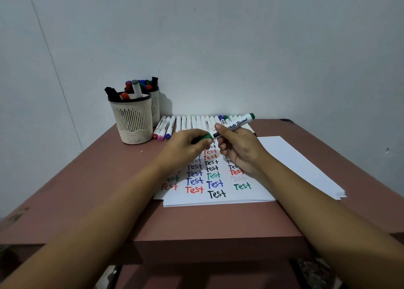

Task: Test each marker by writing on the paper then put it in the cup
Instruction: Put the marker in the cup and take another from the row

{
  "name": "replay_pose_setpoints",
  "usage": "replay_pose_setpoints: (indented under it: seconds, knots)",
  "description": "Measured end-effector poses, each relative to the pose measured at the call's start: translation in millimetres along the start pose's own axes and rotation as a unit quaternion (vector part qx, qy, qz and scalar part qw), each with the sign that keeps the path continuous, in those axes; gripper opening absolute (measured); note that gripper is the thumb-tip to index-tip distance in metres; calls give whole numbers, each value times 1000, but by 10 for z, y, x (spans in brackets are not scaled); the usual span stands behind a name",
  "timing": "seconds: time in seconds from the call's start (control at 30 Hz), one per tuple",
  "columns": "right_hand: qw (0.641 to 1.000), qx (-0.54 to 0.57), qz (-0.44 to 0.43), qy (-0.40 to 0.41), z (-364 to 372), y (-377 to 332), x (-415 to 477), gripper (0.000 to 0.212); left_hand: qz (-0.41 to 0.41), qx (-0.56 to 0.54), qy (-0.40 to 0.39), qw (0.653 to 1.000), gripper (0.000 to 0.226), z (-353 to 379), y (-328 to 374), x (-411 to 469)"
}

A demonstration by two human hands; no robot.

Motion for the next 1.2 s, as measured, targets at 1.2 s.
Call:
replay_pose_setpoints:
  seconds: [1.2]
  knots:
    - [724,-679,-117,-31,-86,145,30,38,-97,188,290,933,35,-1947,105,391]
Point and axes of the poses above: each hand's wrist, its own x-axis towards the middle knuckle, its own z-axis out of the palm, y = z × x, the point moved 4 cm from there along x, towards the middle knuckle, and after that the axes turned 3 degrees about -z, right-handed, at the moved point
